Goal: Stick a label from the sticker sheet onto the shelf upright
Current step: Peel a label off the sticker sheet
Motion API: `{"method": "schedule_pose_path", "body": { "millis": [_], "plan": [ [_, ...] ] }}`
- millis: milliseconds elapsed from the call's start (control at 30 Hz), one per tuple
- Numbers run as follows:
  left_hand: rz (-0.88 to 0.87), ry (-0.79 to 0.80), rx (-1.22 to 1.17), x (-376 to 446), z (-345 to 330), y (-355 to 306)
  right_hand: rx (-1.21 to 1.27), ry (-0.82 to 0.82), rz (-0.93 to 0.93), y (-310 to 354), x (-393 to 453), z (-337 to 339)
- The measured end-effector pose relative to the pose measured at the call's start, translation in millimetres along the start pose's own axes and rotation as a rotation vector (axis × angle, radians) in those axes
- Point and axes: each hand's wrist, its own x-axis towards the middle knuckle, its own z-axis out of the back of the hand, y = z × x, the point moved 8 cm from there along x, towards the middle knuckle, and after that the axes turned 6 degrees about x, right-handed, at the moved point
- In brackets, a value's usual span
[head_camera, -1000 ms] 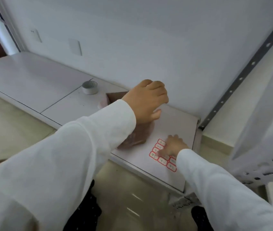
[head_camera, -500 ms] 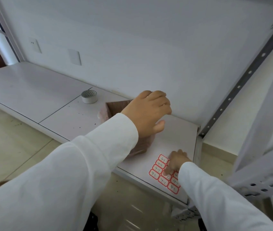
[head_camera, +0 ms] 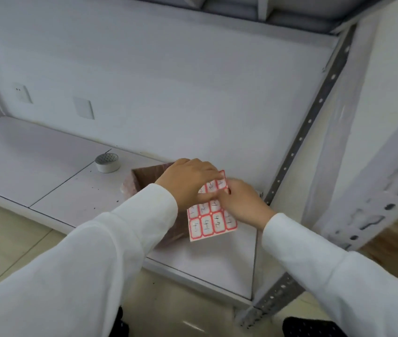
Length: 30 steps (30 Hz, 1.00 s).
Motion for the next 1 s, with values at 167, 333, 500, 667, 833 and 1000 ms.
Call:
{"method": "schedule_pose_path", "body": {
  "millis": [167, 333, 500, 667, 833, 1000],
  "plan": [
    [0.019, -0.034, -0.184, -1, 16, -13, 0.284, -0.011, 0.020, 16, -41, 30],
    [0.238, -0.011, -0.651, -12, 20, -6, 0.594, 0.044, -0.133, 16, -42, 31],
    [0.342, -0.072, -0.861, -25, 20, 4, 0.408, -0.008, 0.010, 31, -40, 34],
    [0.457, -0.100, -0.984, -31, 15, 15, 0.237, 0.031, 0.115, 37, -40, 25],
    [0.482, -0.057, -1.019, -33, 12, 19, 0.139, 0.060, 0.138, 35, -40, 20],
    [0.498, -0.052, -1.006, -35, 9, 23, 0.138, 0.089, 0.109, 29, -39, 17]
  ]
}}
